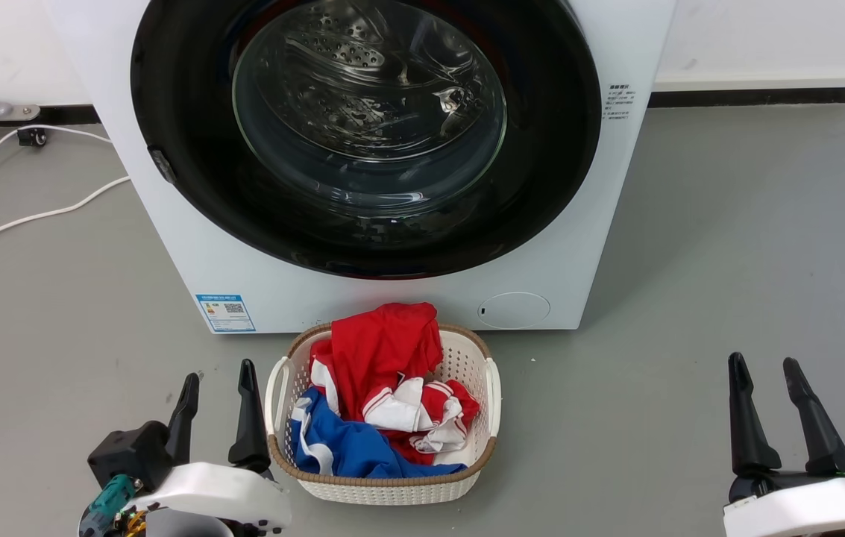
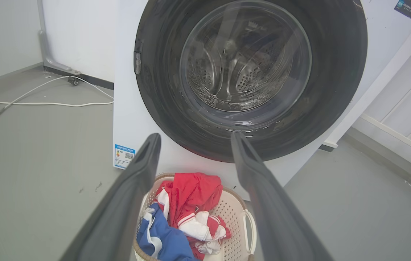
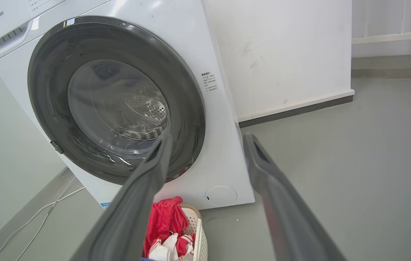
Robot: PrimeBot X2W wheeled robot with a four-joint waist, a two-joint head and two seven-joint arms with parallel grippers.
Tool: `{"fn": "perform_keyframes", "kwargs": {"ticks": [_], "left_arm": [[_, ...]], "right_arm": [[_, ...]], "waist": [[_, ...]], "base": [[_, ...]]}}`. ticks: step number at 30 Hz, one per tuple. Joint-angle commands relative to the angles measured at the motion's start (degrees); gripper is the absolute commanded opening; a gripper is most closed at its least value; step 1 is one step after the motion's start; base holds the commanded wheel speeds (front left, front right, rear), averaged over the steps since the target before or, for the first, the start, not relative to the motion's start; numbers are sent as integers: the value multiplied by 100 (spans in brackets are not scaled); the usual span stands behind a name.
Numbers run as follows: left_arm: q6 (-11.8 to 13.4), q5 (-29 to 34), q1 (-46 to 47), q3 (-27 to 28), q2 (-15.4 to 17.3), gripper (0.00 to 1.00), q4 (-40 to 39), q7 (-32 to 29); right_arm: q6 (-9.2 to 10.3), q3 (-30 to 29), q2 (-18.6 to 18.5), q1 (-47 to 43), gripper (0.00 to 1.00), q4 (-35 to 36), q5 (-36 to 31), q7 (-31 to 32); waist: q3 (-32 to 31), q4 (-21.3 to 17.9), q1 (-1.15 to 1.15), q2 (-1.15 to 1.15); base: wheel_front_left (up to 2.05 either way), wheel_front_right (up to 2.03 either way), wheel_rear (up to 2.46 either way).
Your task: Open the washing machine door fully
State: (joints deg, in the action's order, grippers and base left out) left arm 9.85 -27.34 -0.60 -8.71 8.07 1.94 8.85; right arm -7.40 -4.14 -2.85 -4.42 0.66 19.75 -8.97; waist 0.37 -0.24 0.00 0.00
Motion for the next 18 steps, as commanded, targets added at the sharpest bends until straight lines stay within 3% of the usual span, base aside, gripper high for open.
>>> {"fn": "perform_keyframes", "kwargs": {"ticks": [1, 18], "left_arm": [[-11, 190, 3, -19, 12, 100, -72, 74], [-110, 1029, -148, 62, -153, 100, -15, 287]], "right_arm": [[-10, -6, -10, -20, 100, 106, -145, -64], [-11, -18, -9, -172, 100, 266, -817, -275]], "waist": [[2, 0, 0, 0], [-7, 22, 0, 0]], "base": [[0, 0, 0], [0, 0, 0]]}}
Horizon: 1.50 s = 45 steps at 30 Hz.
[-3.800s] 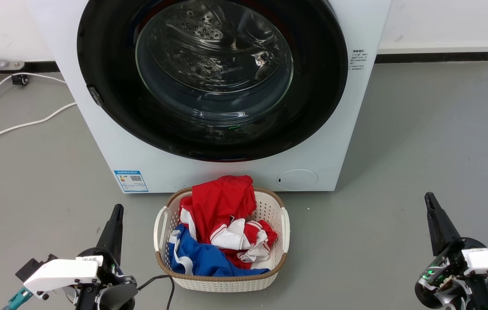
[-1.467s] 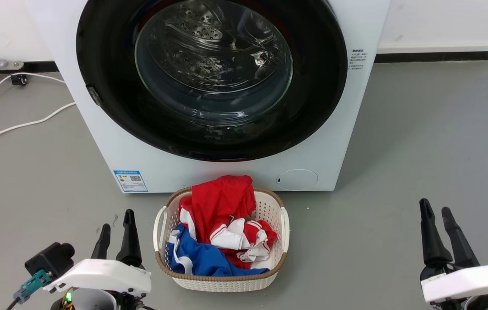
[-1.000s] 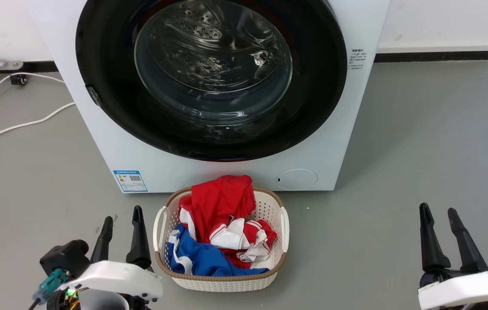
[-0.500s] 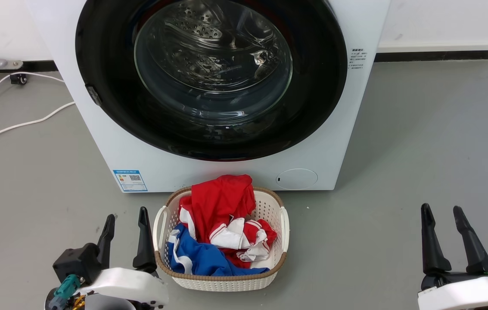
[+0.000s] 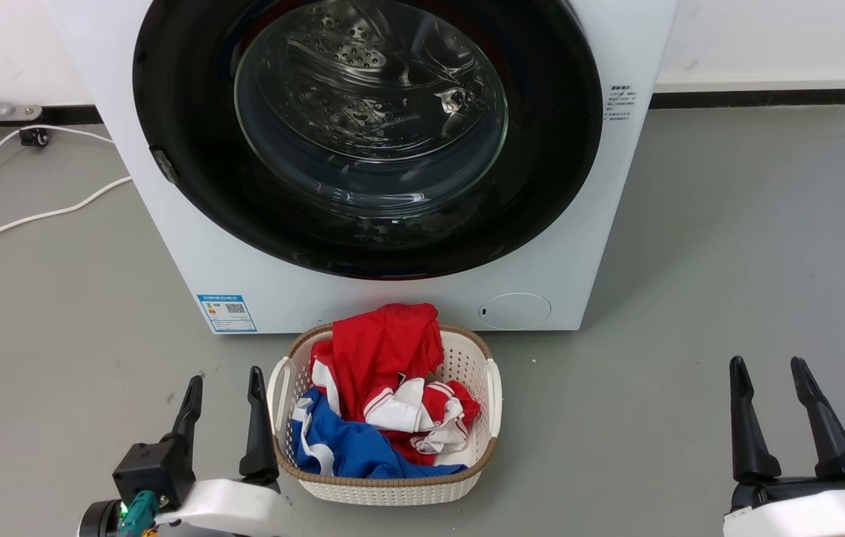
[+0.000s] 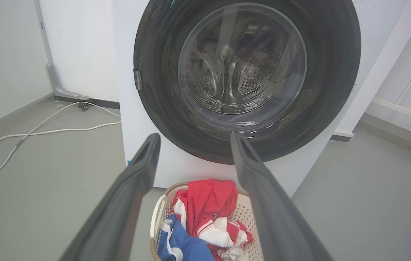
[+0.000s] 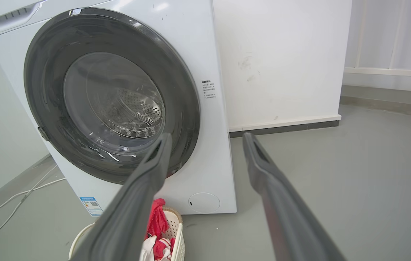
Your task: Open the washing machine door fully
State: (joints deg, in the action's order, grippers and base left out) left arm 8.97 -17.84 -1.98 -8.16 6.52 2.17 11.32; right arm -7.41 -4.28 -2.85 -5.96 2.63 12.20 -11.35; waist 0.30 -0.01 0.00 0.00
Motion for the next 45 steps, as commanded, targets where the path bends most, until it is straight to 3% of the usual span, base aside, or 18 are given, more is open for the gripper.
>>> {"fn": "perform_keyframes", "kwargs": {"ticks": [1, 31, 45], "left_arm": [[-22, 130, -17, 14, -8, 100, -39, 54], [-369, 1270, -251, 372, -327, 100, 94, 375], [-463, 1215, -260, 477, -362, 100, 240, 391]], "right_arm": [[-10, 0, -8, -27, 100, 81, -110, -51], [-7, 68, -4, -253, 100, 298, -1079, -380], [-7, 81, -4, -264, 100, 123, -732, -386]], "waist": [[0, -1, 0, 0], [-26, 22, 0, 0], [-30, 17, 0, 0]], "base": [[0, 0, 0], [0, 0, 0], [0, 0, 0]]}}
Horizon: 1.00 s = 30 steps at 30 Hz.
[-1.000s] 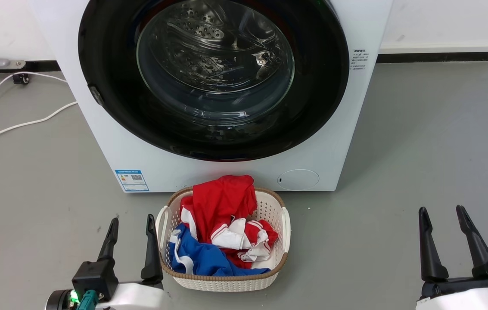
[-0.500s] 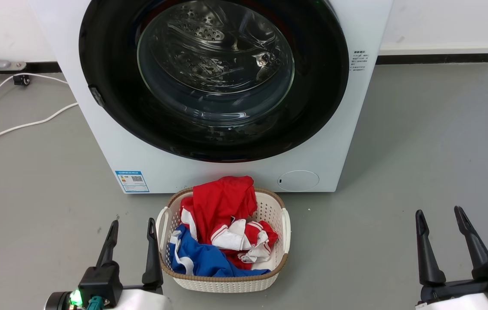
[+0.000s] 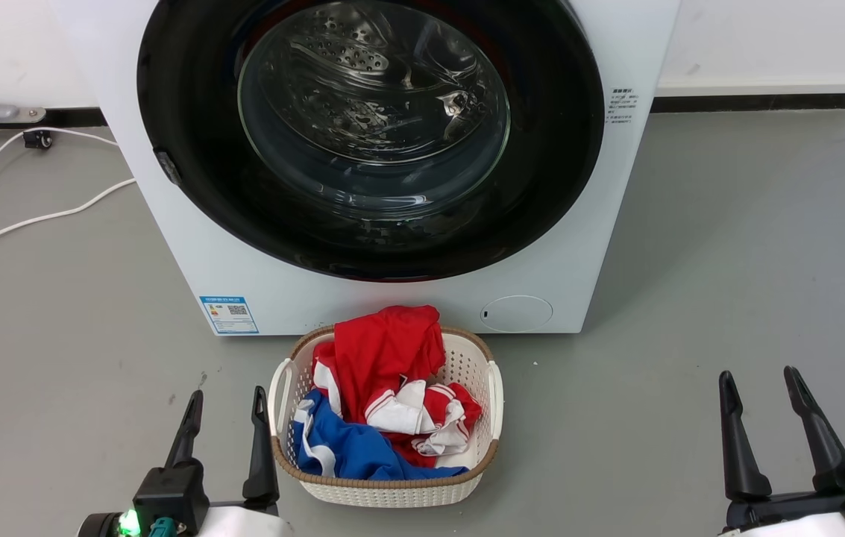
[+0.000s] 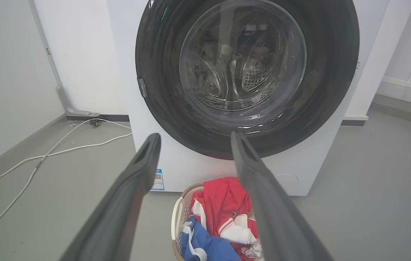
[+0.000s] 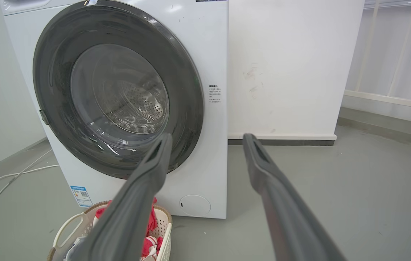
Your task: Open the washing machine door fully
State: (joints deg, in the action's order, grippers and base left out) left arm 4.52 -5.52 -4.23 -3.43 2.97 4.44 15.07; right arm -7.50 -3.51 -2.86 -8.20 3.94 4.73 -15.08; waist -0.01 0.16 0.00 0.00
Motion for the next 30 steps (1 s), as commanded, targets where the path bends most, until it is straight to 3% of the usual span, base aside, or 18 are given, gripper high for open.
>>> {"fn": "perform_keyframes", "kwargs": {"ticks": [1, 13, 14, 16, 20, 22, 30], "left_arm": [[-16, -19, -31, 3, -8, 100, 20, 16], [51, -75, -43, -20, -8, 100, 58, 16], [55, -74, -46, -16, -8, 100, 57, 16], [50, -73, -54, -16, -8, 100, 55, 16], [57, -79, -55, -11, -8, 100, 53, 16], [65, -80, -51, -6, -9, 100, 54, 16], [77, -47, -42, -16, -8, 100, 67, 16]], "right_arm": [[1, 8, -3, -40, 100, -17, 36, -14], [1, 43, -2, -70, 100, -82, 59, -14], [1, 47, -2, -72, 40, -91, 56, -14], [1, 51, -3, -69, 0, -99, 37, -14], [1, 97, -2, -56, 0, -111, 106, -14], [1, 110, -3, -24, 0, -137, 549, -14], [1, 152, -2, 82, 0, -98, 3562, -14]], "waist": [[0, 0, 0, 0], [-13, 11, 0, 0], [-14, 10, 0, 0], [-15, 8, 0, 0], [-11, 2, 0, 0], [-9, -6, 0, 0], [-15, -24, 0, 0]], "base": [[0, 0, 0], [0, 0, 0], [0, 0, 0], [0, 0, 0], [0, 0, 0], [0, 0, 0], [0, 0, 0]]}}
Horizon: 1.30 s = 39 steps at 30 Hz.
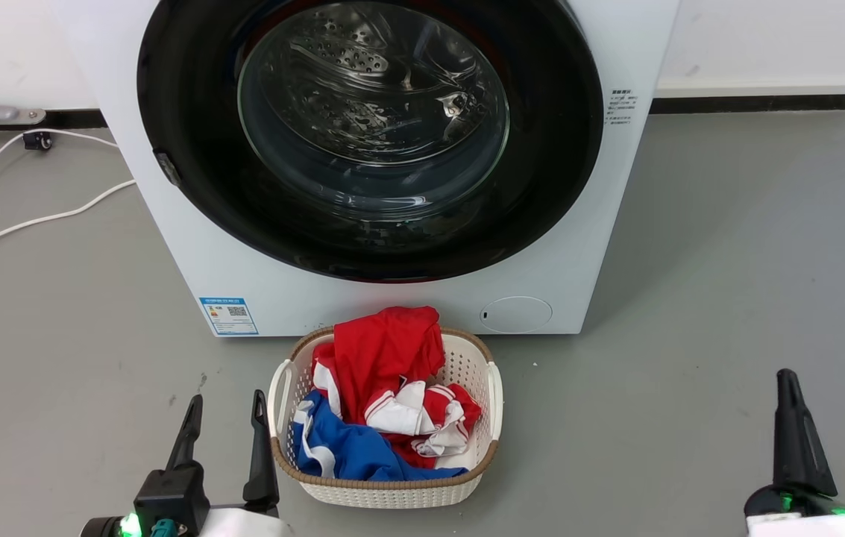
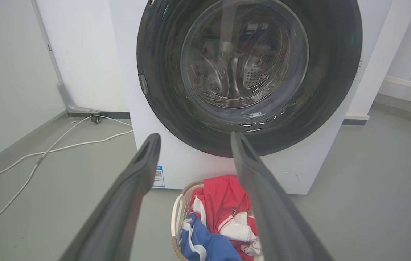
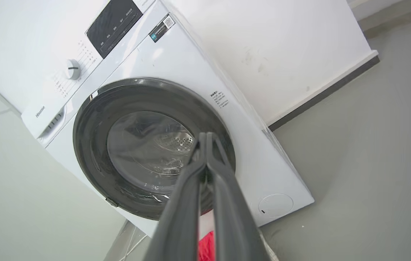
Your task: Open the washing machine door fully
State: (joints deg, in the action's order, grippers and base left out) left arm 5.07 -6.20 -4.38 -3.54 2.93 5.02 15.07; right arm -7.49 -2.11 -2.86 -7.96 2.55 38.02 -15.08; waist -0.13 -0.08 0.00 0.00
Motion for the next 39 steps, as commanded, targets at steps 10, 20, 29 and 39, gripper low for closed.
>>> {"fn": "perform_keyframes", "kwargs": {"ticks": [10, 20, 29, 39], "left_arm": [[28, 3, -43, -9, -4, 100, 34, 16], [27, 40, -44, 17, -3, 100, 10, 16], [54, 96, -50, 2, -3, 100, -19, 16], [63, 130, -16, 1, -3, 100, -52, 16]], "right_arm": [[0, 427, -1, -112, 0, 29, 3271, -13], [-1, 375, -165, -251, 0, 421, 5810, 1086], [-1, 10, -96, -341, 0, 379, 6166, 1979], [-1, -135, -18, -282, 0, 293, 5993, 2174]], "waist": [[-26, -7, 0, 0], [-7, -22, 0, 0], [8, 13, 0, 0], [81, 70, 0, 0]], "base": [[0, 0, 0], [0, 0, 0], [0, 0, 0], [0, 0, 0]]}}
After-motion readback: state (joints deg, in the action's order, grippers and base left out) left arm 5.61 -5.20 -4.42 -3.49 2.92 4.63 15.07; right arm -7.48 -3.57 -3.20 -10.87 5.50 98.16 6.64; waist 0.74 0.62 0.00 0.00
